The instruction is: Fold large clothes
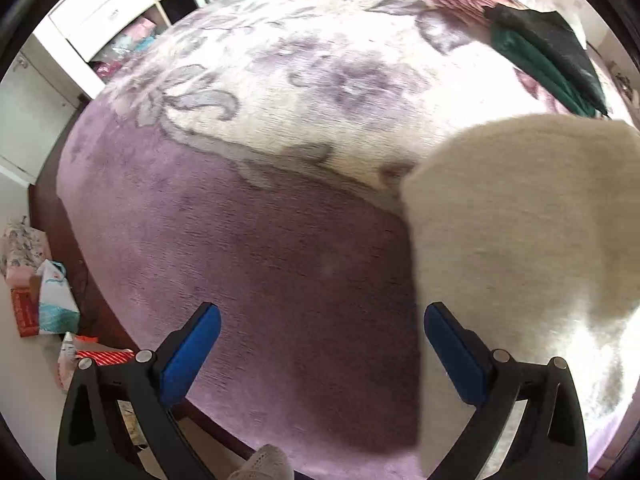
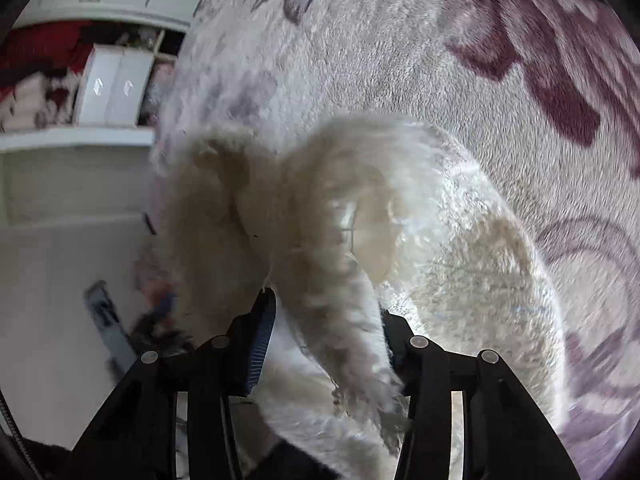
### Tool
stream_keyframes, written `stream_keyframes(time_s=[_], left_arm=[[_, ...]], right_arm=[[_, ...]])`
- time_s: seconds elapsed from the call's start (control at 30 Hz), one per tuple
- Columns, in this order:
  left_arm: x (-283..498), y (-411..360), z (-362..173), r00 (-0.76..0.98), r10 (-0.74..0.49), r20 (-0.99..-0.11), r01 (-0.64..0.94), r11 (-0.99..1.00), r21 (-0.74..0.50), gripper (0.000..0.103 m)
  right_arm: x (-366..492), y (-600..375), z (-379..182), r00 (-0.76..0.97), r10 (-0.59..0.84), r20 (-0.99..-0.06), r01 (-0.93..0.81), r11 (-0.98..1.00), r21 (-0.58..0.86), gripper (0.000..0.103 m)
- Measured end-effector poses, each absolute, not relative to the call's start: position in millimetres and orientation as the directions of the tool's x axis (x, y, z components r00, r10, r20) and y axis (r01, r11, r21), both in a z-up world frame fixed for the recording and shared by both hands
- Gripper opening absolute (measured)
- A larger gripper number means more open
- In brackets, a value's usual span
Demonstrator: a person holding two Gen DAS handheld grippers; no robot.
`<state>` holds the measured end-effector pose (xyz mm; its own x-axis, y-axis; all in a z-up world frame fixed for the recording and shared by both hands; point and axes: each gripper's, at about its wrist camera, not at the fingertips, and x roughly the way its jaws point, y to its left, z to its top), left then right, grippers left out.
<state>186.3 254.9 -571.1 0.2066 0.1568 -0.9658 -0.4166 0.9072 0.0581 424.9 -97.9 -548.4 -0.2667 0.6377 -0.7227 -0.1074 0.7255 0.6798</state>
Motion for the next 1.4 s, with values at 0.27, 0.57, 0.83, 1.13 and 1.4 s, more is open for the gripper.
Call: stream_keyframes(time_s=[0.27, 0.57, 0.83, 1.13, 1.4], left_arm=[[203.8, 217.5, -575.1, 0.204, 0.16, -0.966, -0.36, 0.93, 0.078, 0.103], [206.9, 213.1, -547.2, 0.201, 0.138, -0.97, -0.323, 0.944, 0.067, 0.103], [230.8, 179.2, -521.4, 0.246, 0.082, -0.966, -0.236, 0.972, 0.023, 0.103], [269.4, 143.2, -543.4, 0.234, 0.088, -0.968, -0.171, 0.984, 0.048, 0.103], [249.5, 156.3, -565.7, 0.202, 0.15, -0.968, -0.147, 0.982, 0.122, 0.103]], right_arm=[[424.1, -108.5, -538.0, -0.271, 0.719, -0.64, -0.134, 0.631, 0.765, 0.09], [423.3, -85.4, -514.0, -0.206, 0.602, -0.771, -0.167, 0.755, 0.634, 0.016], [459.6, -166.0, -532.3, -0.156, 0.463, -0.872, -0.01, 0.882, 0.471, 0.016], [468.7, -122.0, -606.5, -0.212, 0.309, -0.927, -0.2, 0.915, 0.351, 0.018], [460.9, -170.2, -570.7, -0.276, 0.502, -0.82, -0.016, 0.85, 0.526, 0.07]])
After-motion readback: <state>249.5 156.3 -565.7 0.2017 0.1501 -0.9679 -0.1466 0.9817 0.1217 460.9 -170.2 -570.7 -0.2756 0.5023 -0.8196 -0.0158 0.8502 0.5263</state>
